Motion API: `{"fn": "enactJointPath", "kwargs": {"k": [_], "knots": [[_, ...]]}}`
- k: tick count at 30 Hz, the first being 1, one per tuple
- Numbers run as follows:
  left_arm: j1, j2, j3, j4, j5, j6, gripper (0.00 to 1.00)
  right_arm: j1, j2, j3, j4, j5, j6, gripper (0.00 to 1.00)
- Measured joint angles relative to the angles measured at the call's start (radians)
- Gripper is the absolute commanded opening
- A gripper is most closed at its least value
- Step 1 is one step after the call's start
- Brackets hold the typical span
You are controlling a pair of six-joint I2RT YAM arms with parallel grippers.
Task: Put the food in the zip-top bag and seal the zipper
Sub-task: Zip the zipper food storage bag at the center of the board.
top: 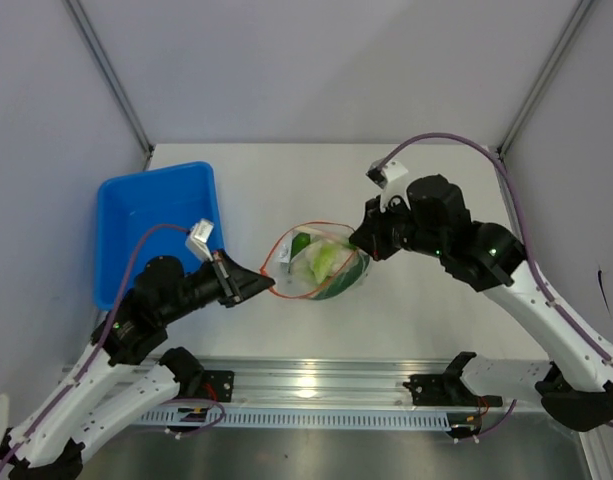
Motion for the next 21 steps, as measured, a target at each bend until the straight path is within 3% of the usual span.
{"fn": "enactJointPath", "kwargs": {"k": [5,8,12,16,21], "knots": [[0.04,0.183,-0.19,0.094,0.072,0.001,0.01,-0.065,0.09,-0.226,0.083,-0.031,0.019,0.0],[0.063,0.298,-0.215,0.043,0.095,0.023,0.01,-0.094,0.204,-0.289,0.054,-0.019,0.029,0.0],[0.066,0.232,-0.018,-0.077,0.09,0.084,0.01,-0.101,0.166,-0.211,-0.007,-0.008,0.034,0.0],[0.067,0.143,0.225,-0.072,0.094,0.121,0.01,-0.091,0.065,-0.061,-0.032,-0.003,0.042,0.0],[0.067,-0.017,0.13,-0.007,0.115,0.111,0.01,-0.075,-0.051,-0.061,-0.017,-0.014,0.061,0.0]]}}
